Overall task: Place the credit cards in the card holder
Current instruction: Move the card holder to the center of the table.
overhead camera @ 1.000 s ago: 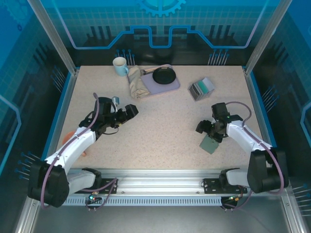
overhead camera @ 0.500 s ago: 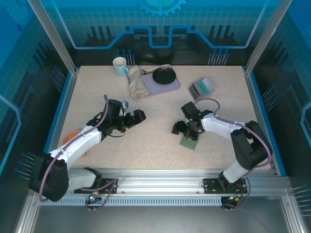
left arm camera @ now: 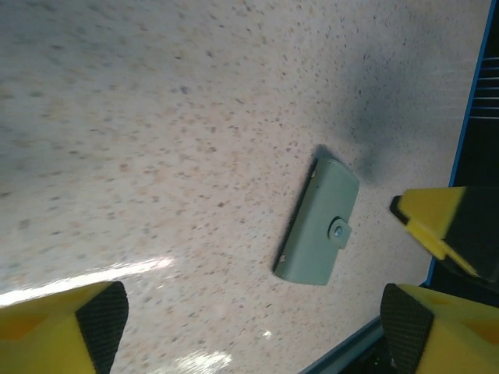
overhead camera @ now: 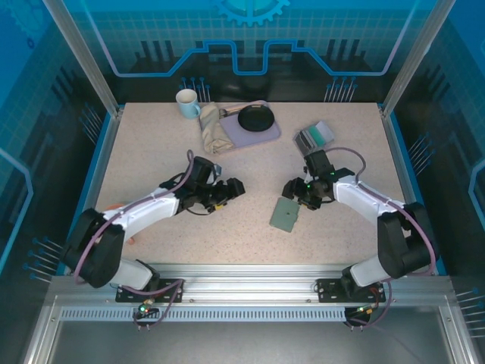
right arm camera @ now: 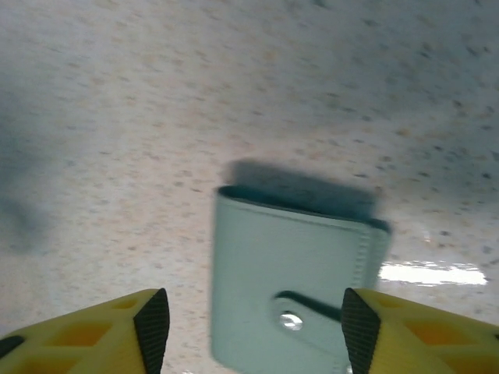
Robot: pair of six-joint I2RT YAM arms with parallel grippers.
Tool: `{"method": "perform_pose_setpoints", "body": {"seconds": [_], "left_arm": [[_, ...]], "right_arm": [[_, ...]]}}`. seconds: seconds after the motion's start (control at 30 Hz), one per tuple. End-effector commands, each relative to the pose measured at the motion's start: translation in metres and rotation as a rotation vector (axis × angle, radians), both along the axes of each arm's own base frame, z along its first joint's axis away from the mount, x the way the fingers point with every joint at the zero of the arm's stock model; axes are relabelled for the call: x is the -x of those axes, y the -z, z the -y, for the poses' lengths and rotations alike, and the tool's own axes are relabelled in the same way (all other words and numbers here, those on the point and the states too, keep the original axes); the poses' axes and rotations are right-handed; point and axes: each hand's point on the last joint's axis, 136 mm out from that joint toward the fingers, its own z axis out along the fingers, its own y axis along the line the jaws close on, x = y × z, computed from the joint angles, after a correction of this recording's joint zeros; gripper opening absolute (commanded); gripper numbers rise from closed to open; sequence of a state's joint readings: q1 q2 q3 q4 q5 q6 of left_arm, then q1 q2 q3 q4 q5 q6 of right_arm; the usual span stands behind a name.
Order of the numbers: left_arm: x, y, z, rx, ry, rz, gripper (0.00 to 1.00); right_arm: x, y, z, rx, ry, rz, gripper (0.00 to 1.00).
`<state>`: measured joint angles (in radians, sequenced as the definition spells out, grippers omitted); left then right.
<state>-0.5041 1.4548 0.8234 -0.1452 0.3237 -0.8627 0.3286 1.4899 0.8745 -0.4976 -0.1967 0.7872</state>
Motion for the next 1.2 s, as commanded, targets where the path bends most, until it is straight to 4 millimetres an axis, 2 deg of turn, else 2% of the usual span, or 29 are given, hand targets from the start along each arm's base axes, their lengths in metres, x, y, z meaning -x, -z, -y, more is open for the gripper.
{"method": "perform_pose_setpoints", "body": {"seconds": [0.0,0.1,0.17,0.3,0.6,0.93,1.17], "left_arm": [[-0.008,-0.011,0.037,0.059,0.077,-0.004,0.82],[-0.012,-0.005,0.064,0.056,0.122,-0.022,0.76],[-0.013,0.002,0.078,0.052,0.131,-0.049,0.73],[-0.013,0.018,0.094,0.042,0.133,-0.119,0.64],[0.005,0.047,0.097,0.033,0.152,-0.205,0.59],[0.015,0.056,0.105,-0.015,0.298,-0.261,0.57],[0.013,0.061,0.112,0.010,0.320,-0.270,0.57]], "right_arm": [[0.020,0.018,-0.009,-0.043,-0.062,-0.097,0.58],[0.022,0.025,-0.013,-0.050,-0.070,-0.105,0.48],[0.023,0.029,-0.014,-0.035,-0.078,-0.109,0.46],[0.026,0.039,-0.016,-0.020,-0.108,-0.136,0.40],[0.026,0.037,-0.037,-0.117,-0.168,-0.035,0.39],[0.028,0.024,-0.018,-0.022,-0.147,0.002,0.38],[0.038,0.030,-0.017,-0.019,-0.152,-0.020,0.35]]}}
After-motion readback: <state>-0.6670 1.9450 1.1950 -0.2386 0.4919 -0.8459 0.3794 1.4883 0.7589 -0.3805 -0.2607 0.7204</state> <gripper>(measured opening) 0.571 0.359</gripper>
